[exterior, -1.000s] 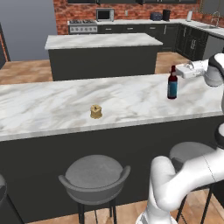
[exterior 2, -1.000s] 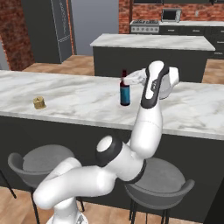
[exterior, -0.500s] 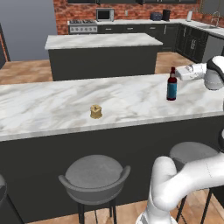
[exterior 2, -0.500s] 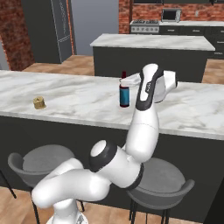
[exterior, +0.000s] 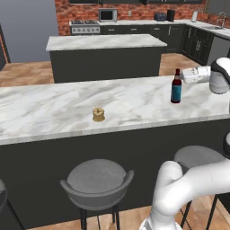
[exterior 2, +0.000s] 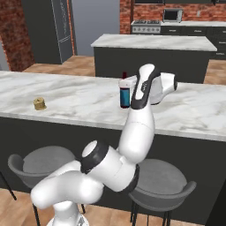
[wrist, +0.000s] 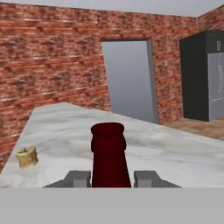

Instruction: Get the candle and the beer from the cabinet and move them to the dining counter.

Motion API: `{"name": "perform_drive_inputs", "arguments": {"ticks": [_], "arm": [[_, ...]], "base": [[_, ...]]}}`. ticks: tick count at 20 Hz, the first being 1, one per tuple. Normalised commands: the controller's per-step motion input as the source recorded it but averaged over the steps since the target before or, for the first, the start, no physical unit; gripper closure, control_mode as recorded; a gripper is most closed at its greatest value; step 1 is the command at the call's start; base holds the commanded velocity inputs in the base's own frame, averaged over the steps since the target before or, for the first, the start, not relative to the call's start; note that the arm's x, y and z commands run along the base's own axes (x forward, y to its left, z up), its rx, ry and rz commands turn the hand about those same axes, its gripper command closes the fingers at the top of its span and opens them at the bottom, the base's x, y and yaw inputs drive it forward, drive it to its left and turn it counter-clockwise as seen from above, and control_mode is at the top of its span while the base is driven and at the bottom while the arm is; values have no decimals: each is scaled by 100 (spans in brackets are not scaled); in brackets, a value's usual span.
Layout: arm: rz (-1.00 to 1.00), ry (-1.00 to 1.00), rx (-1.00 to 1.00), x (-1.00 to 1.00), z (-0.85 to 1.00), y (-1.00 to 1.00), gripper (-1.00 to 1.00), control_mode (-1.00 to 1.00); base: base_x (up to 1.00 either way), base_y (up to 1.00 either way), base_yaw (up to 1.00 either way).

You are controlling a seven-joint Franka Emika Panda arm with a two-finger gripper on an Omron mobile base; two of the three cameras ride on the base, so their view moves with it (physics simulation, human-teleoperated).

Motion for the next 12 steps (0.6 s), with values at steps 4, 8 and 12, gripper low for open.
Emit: {"name": "perform_drive_inputs", "arguments": {"ticks": [4,8,12], "arm": [[0,0,0,0,0,0,100,-100],[0,0,0,0,0,0,-100,-100],[0,0,0,0,0,0,-100,-100]], "base": [[0,0,0],[0,0,0],[0,0,0]]}}
